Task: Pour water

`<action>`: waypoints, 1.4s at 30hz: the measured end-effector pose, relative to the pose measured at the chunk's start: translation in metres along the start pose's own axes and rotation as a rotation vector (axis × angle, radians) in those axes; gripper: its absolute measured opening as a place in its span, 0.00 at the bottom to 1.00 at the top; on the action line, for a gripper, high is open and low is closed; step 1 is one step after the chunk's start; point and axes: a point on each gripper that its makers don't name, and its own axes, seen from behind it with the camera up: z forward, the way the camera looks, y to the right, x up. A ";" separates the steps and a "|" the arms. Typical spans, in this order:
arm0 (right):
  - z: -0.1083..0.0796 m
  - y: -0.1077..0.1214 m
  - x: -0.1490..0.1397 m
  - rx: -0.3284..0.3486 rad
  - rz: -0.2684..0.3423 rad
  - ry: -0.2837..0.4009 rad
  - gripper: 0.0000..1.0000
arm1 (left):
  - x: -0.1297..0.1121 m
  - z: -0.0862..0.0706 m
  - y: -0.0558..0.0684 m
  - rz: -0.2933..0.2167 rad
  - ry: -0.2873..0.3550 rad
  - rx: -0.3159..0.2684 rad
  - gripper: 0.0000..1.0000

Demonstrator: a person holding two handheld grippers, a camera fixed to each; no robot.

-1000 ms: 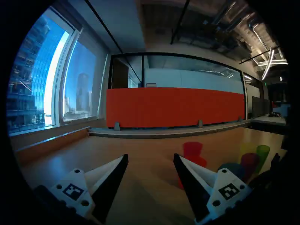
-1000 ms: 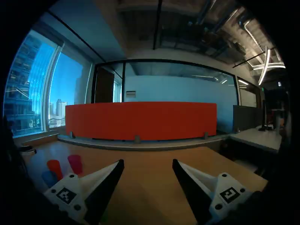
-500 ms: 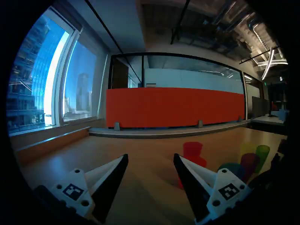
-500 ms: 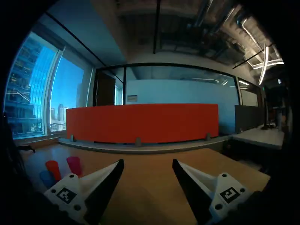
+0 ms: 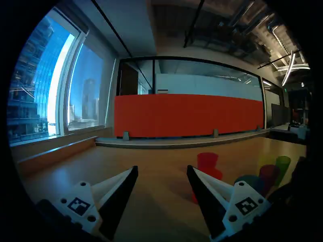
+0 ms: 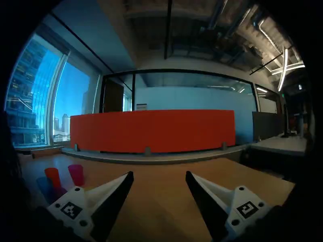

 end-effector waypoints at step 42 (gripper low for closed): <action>0.004 0.002 -0.031 -0.011 -0.022 -0.062 1.00 | 0.000 0.000 0.000 0.000 0.000 0.000 0.89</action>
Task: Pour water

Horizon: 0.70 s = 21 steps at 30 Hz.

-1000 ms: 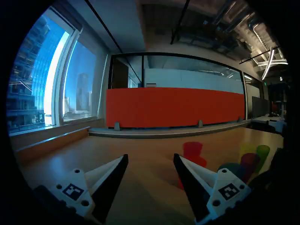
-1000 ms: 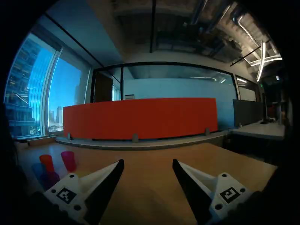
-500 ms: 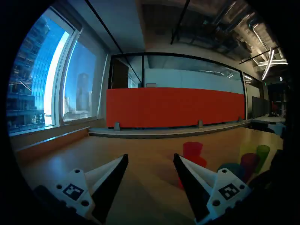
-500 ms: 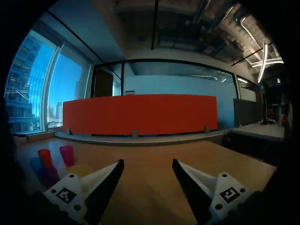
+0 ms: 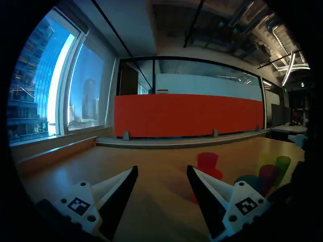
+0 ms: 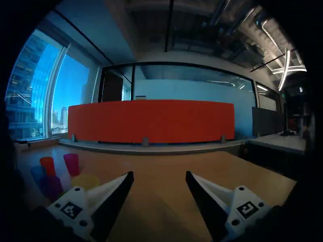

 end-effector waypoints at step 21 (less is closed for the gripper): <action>0.000 0.000 -0.002 -0.001 0.000 -0.002 1.00 | 0.000 0.000 0.000 0.000 0.000 0.000 0.90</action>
